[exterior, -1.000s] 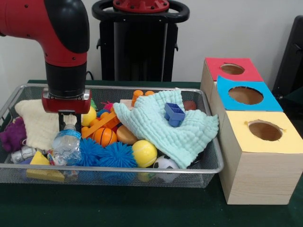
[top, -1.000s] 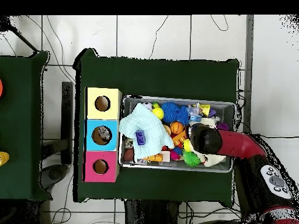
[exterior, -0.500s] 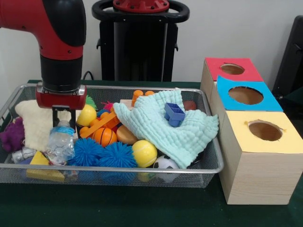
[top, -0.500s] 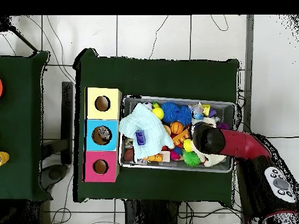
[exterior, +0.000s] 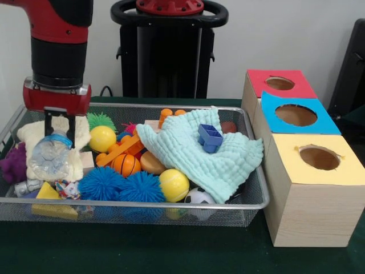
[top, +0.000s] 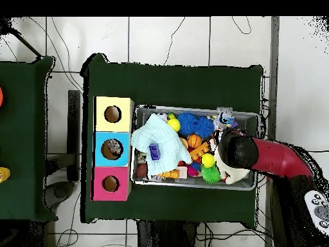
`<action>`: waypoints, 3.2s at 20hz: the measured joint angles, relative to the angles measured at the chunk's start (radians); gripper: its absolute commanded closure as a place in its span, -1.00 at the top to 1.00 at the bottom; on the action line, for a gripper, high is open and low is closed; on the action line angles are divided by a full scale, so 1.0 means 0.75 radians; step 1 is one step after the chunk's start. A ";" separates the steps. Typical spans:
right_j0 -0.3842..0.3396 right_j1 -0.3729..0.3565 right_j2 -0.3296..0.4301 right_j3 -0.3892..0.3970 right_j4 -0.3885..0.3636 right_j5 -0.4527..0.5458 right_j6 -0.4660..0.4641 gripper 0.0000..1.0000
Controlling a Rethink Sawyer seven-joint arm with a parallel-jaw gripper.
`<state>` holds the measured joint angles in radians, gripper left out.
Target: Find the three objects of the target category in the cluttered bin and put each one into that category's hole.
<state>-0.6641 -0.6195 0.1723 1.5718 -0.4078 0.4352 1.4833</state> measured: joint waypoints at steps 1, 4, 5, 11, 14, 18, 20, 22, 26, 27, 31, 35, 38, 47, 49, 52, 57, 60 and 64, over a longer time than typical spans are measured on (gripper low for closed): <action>0.000 -0.006 0.000 0.000 0.006 0.000 0.000 -1.00; 0.001 -0.022 -0.001 0.000 0.026 0.000 0.000 -1.00; 0.001 -0.023 -0.001 0.000 0.030 0.000 0.000 -1.00; 0.029 -0.036 -0.011 0.000 0.071 0.003 0.000 -1.00; 0.063 -0.050 -0.020 0.000 0.096 0.021 0.000 -1.00; 0.100 -0.059 -0.027 -0.003 0.124 0.053 0.000 -1.00; 0.137 -0.063 -0.038 -0.014 0.149 0.093 0.000 -1.00; 0.167 -0.067 -0.046 -0.028 0.170 0.134 0.000 -1.00; 0.243 -0.077 -0.091 -0.077 0.222 0.241 0.005 -1.00; 0.256 -0.079 -0.101 -0.085 0.230 0.255 0.008 -1.00; 0.356 -0.089 -0.192 -0.131 0.305 0.330 0.067 -1.00; 0.428 -0.092 -0.266 -0.168 0.366 0.351 0.168 -1.00; 0.485 -0.093 -0.329 -0.199 0.422 0.360 0.289 -1.00; 0.547 -0.093 -0.428 -0.291 0.533 0.432 0.547 -1.00; 0.544 -0.093 -0.430 -0.301 0.554 0.458 0.561 -1.00; 0.539 -0.093 -0.430 -0.310 0.584 0.491 0.570 -1.00; 0.517 -0.092 -0.429 -0.311 0.679 0.542 0.570 -1.00; 0.482 -0.092 -0.416 -0.309 0.786 0.569 0.570 -1.00; 0.437 -0.091 -0.396 -0.299 0.898 0.586 0.570 -1.00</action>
<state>-0.3364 -0.6878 -0.1244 1.3476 0.2658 0.8746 1.9110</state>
